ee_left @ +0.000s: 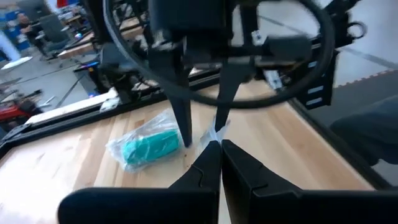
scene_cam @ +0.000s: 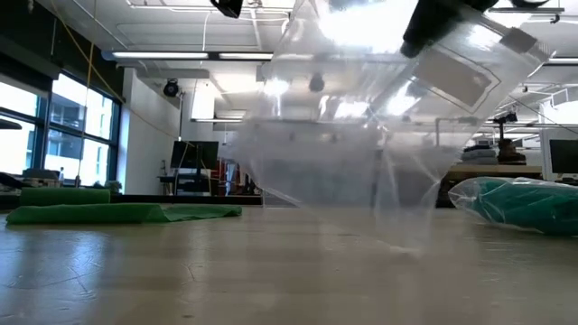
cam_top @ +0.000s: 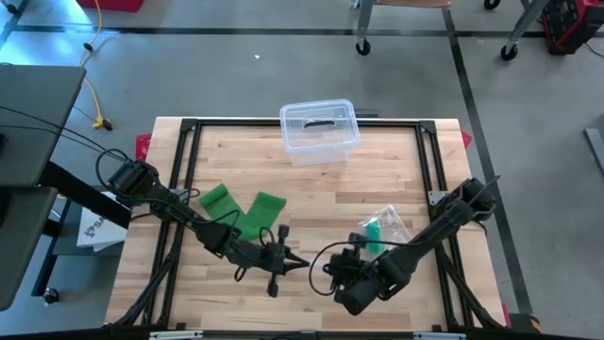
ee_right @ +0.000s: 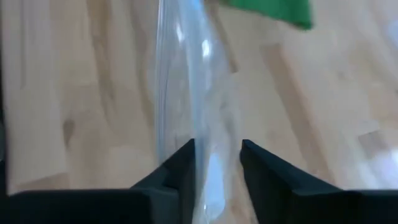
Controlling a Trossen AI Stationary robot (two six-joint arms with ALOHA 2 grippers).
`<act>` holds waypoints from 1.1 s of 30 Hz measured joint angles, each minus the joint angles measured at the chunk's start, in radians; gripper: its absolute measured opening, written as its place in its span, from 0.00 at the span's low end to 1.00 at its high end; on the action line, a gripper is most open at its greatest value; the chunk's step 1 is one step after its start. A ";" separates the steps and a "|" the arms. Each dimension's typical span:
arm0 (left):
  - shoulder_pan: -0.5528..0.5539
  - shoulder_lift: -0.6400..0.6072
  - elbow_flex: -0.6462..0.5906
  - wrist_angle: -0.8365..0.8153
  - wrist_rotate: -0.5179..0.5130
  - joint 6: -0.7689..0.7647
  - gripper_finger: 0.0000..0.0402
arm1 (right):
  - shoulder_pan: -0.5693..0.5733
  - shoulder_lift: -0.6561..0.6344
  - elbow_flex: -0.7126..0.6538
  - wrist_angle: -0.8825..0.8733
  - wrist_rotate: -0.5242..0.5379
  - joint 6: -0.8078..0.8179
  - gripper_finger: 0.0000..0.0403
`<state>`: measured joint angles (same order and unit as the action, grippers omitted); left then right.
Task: Roll bandage
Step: Open the transparent zip bag
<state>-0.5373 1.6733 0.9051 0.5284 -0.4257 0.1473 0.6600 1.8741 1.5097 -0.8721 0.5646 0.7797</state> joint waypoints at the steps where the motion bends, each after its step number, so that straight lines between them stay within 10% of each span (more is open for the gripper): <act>1: 0.000 0.000 0.000 0.004 0.016 0.004 0.00 | -0.002 0.002 0.000 0.008 -0.024 -0.013 0.25; 11: 0.019 -0.019 0.000 -0.016 0.009 -0.013 0.19 | 0.005 -0.006 0.000 0.091 -0.207 -0.100 0.01; 19: 0.003 -0.132 0.000 -0.098 -0.257 -0.009 0.41 | 0.030 -0.052 0.031 -0.573 0.393 0.585 0.00; 26: -0.022 -0.146 0.000 -0.124 -0.260 -0.012 0.43 | 0.010 -0.045 -0.032 -0.264 -0.030 0.066 0.00; 33: -0.044 -0.148 0.000 -0.192 -0.272 -0.016 0.43 | -0.045 -0.045 -0.143 -0.205 0.263 0.066 0.00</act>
<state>-0.5813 1.5258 0.9047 0.3364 -0.6979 0.1314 0.6151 1.8286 1.3664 -1.0775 0.8273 0.8454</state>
